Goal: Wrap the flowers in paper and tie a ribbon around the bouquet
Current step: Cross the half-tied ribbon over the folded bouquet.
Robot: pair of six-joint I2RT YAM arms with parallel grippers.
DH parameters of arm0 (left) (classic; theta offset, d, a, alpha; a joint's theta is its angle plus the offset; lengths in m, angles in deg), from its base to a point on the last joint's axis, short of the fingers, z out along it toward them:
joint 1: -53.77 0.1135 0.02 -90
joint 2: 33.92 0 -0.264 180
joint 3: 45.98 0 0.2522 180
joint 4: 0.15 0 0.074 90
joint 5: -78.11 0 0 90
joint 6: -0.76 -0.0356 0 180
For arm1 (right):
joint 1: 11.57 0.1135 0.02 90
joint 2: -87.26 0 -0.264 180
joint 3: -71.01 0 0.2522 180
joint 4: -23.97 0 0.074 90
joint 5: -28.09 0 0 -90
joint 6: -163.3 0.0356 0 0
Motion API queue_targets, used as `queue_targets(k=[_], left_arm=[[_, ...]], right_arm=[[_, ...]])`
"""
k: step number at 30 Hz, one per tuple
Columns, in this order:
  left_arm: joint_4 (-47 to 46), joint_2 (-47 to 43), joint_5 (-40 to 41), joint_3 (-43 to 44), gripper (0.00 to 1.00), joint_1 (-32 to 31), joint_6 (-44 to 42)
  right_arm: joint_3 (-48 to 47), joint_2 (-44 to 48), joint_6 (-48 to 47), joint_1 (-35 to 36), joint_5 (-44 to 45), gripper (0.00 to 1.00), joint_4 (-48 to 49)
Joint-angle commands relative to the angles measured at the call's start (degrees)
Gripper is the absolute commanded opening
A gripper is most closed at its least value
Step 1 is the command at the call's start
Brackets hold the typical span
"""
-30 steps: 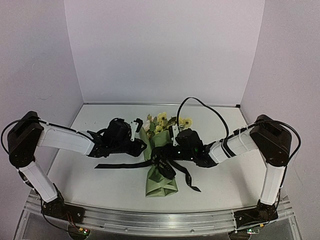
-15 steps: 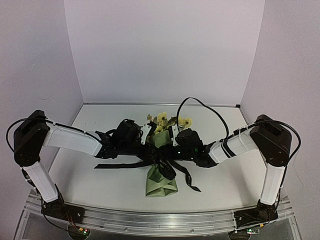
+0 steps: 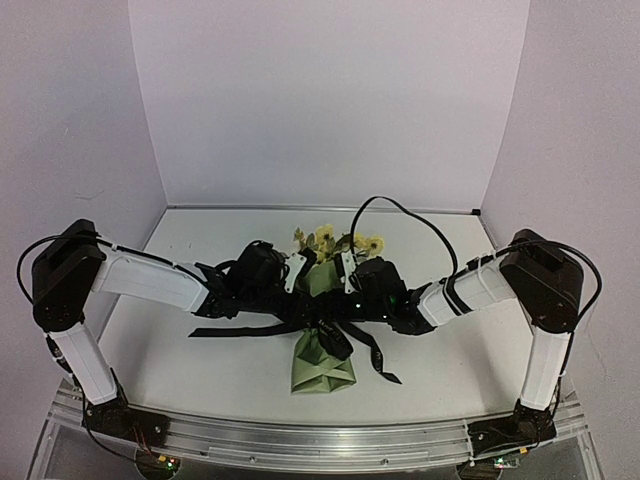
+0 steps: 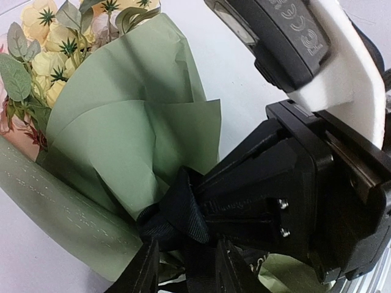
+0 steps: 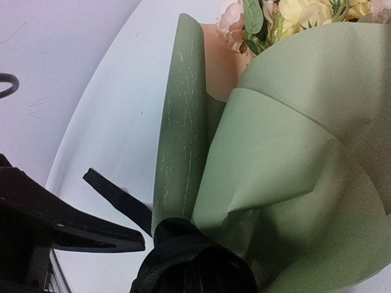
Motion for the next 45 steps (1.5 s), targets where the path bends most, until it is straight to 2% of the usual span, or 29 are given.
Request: queue_targets(k=[1, 14, 20, 30, 45], left_arm=[[-1.73, -3.21, 0.95, 0.45, 0.35, 0.18, 0.62], [-3.46, -8.24, -0.04, -3.75, 0.38, 2.11, 4.04], [-4.97, -11.01, 0.95, -6.98, 0.41, 4.18, 8.26], [-3.11, -6.09, -4.26, -4.54, 0.32, 4.6, 8.15], [-2.92, -1.25, -10.33, 0.19, 0.33, 4.6, 7.29]], right_arm=[[-1.15, 1.93, -1.26, -0.22, -2.69, 0.0, 2.46], [-0.97, 1.99, -1.42, -0.24, -5.19, 0.0, 3.3], [-1.17, 1.61, -1.17, -0.24, -4.96, 0.0, 3.3], [-1.63, 1.51, -1.03, -0.24, -5.39, 0.0, 3.3], [-1.91, 1.74, -1.59, -0.27, -5.92, 0.0, 2.87]])
